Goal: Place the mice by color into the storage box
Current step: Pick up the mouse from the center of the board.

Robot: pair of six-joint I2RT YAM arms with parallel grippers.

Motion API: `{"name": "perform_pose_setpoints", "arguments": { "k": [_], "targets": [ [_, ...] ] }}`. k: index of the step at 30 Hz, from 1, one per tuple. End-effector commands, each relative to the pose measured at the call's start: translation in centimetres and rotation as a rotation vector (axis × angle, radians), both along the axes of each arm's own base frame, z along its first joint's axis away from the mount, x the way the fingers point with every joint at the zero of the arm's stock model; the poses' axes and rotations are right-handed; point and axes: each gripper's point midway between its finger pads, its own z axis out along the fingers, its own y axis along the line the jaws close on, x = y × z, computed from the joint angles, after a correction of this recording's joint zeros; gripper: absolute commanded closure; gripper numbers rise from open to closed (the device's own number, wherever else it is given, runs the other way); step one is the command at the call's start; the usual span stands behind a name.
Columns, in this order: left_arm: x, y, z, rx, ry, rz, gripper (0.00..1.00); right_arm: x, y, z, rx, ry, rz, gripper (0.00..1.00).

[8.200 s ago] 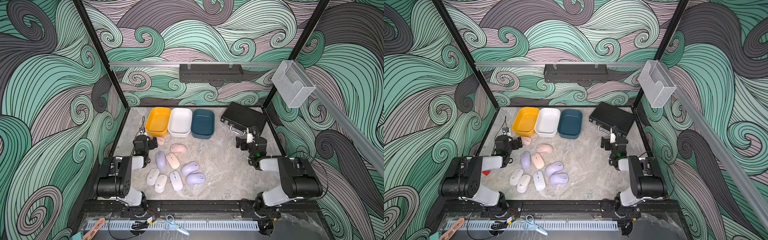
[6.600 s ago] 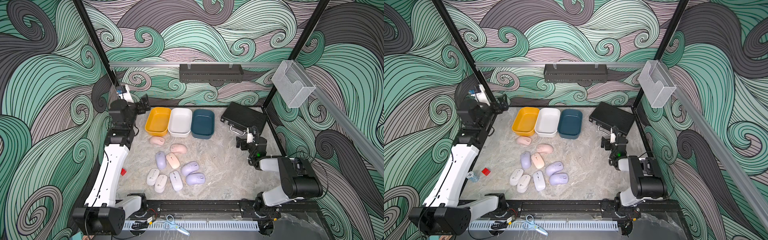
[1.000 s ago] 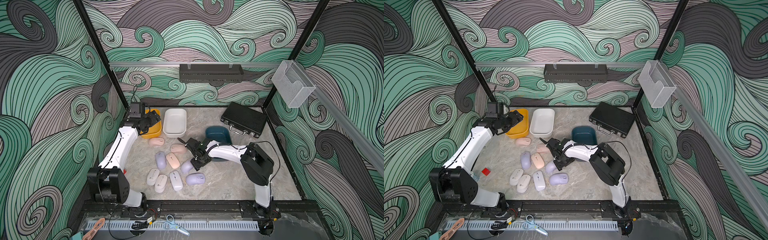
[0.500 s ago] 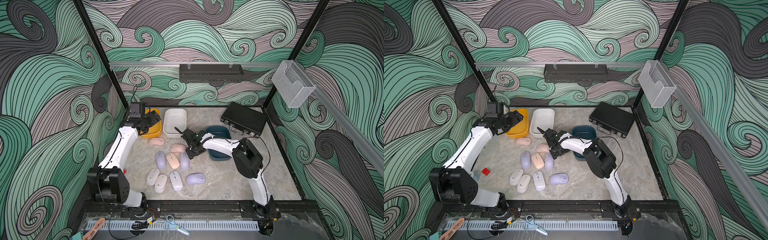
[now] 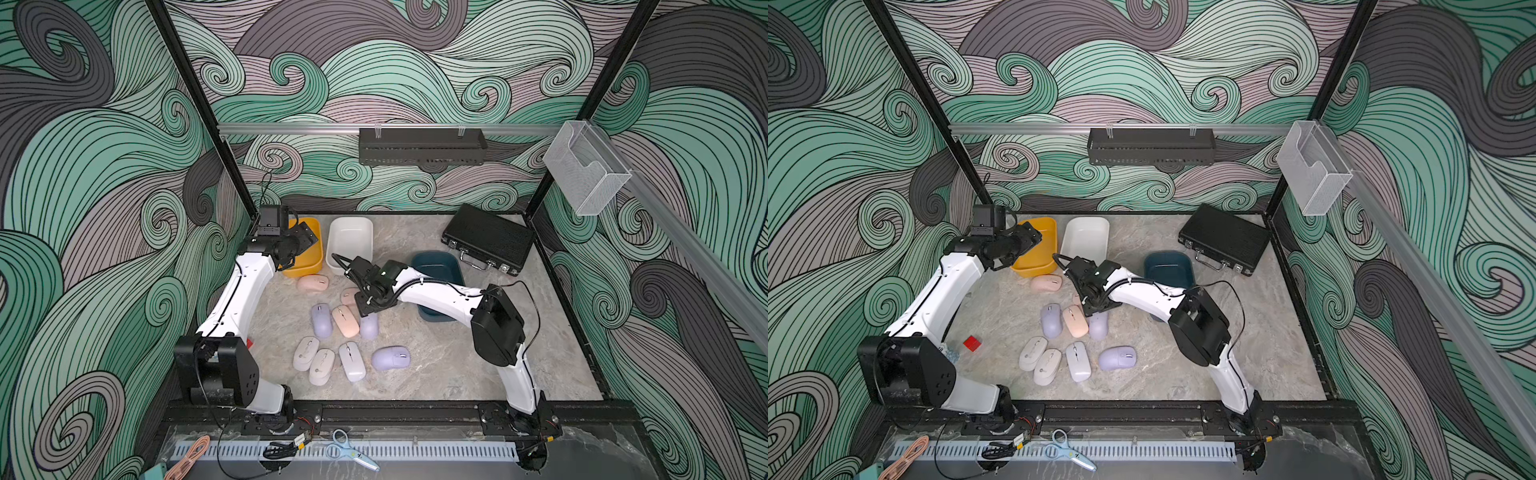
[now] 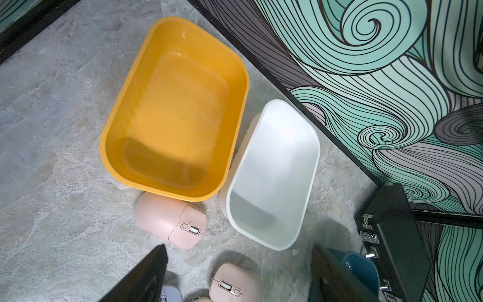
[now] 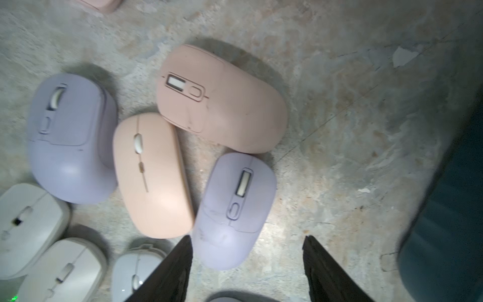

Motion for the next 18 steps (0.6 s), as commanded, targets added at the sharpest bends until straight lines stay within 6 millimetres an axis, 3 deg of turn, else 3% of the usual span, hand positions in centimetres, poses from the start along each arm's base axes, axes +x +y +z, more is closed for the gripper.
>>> {"name": "perform_pose_setpoints", "arguments": {
  "k": [1,9,10,14,18],
  "targets": [
    [-0.5,0.6,1.0,0.009,-0.014,0.024,0.15,-0.8,-0.9,-2.2,-0.059,0.064,-0.117,0.29],
    [-0.4,-0.1,1.3,-0.02,-0.023,-0.008,0.15,-1.1,-0.9,-4.2,-0.095,0.064,-0.168,0.24],
    [-0.7,-0.2,2.3,-0.02,-0.051,-0.01,0.15,-1.2,-0.6,-4.5,-0.087,0.078,-0.161,0.24],
    [-0.8,-0.2,2.6,-0.016,-0.06,-0.016,0.15,-1.2,-0.5,-5.3,-0.089,0.084,-0.172,0.24],
    [-0.8,-0.2,2.9,-0.015,-0.067,-0.018,0.15,-1.3,-1.1,-6.2,-0.116,0.084,-0.171,0.32]
  ]
}}
